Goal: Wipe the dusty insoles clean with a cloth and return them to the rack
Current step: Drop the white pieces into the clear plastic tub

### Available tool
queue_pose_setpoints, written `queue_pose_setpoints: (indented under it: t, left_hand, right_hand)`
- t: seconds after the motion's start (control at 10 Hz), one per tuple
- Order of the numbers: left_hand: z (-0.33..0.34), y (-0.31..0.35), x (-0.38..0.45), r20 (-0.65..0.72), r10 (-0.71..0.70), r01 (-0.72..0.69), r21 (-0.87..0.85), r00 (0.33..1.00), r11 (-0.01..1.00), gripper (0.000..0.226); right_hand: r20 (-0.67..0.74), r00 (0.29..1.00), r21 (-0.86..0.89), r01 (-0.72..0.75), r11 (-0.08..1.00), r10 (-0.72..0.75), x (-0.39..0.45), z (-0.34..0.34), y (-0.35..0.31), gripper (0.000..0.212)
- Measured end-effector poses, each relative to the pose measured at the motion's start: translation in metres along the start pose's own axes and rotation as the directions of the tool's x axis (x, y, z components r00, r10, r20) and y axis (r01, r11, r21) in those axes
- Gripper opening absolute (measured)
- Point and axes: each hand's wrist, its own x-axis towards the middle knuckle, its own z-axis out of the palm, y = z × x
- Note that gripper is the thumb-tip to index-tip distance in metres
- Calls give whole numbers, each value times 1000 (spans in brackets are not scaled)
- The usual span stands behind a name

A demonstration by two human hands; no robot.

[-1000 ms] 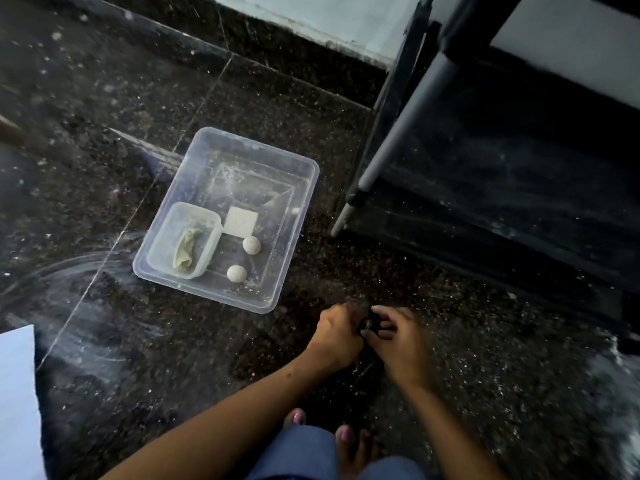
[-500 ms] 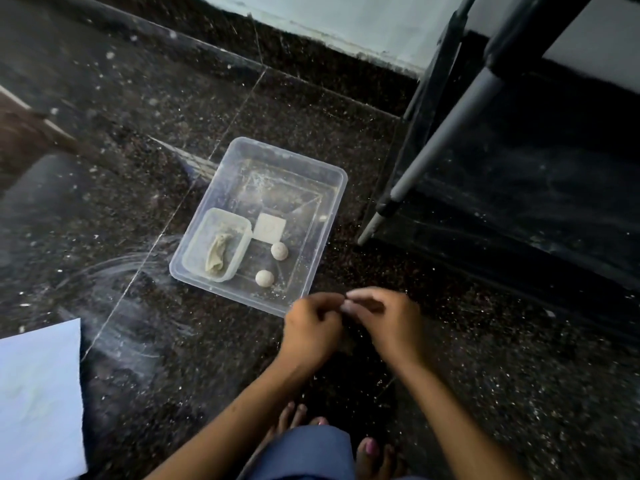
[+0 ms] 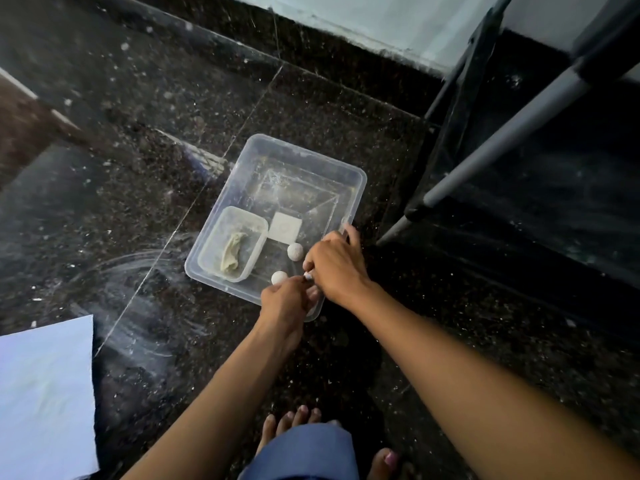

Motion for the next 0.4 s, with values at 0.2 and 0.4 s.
queue_pose_setpoints:
  t: [0.2, 0.4]
  left_hand:
    - [-1, 4, 0, -8, 13, -13, 56, 1000, 998, 22]
    - [-9, 9, -26, 79, 127, -143, 236, 989, 961, 19]
  right_hand:
    - [29, 999, -37, -17, 999, 18, 0, 3, -7, 23]
    - [-88, 996, 98, -14, 995, 23, -32, -4, 5, 22]
